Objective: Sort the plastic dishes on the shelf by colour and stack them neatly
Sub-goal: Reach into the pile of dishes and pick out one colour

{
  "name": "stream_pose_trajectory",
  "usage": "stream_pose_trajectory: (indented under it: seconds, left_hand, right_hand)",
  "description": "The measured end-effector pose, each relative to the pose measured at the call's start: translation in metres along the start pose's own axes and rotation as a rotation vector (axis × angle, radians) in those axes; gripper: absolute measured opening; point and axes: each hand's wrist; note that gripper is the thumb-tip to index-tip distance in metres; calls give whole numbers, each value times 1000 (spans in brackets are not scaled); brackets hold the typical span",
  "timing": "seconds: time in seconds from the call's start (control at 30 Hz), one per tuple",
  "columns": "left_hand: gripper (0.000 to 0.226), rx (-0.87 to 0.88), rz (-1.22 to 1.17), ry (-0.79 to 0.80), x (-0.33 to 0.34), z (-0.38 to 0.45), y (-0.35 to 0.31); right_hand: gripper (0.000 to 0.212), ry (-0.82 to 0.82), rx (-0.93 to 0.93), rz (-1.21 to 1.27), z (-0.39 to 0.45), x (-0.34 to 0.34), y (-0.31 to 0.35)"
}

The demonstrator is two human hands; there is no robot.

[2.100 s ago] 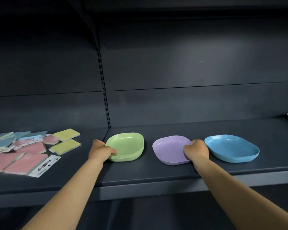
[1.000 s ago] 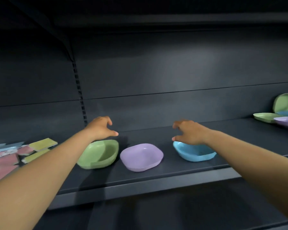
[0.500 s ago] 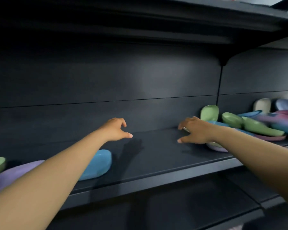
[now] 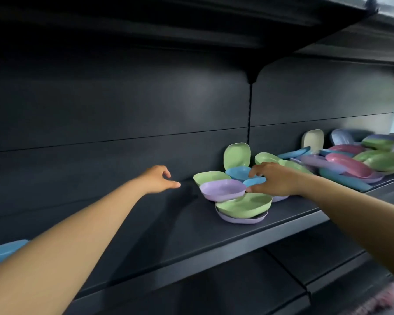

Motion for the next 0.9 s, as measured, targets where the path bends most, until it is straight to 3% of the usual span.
stream_pose_trajectory:
  seconds: [0.23, 0.37, 0.47, 0.67, 0.9]
  left_hand:
    - [53, -74, -430, 225, 26, 76, -23]
    - [60, -133, -560, 357, 47, 110, -27]
    - [42, -146, -616, 410, 58, 125, -29]
    - [20, -168, -658, 395, 69, 131, -36]
    - [14, -207, -753, 293, 77, 117, -36]
  right_hand:
    - [50, 103, 5, 118, 63, -7, -42]
    - [47, 317, 46, 114, 85, -11, -52]
    - [44, 486, 97, 68, 92, -11, -53]
    - [44, 627, 133, 62, 95, -5, -58]
    - [50, 621, 180, -8, 101, 6, -60]
Point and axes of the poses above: each hand's wrist, its own z-axis towards the middle knuckle, its own x-axis out of the palm, y = z × x, and after that the axes turned 15 degrees about y, right-handed
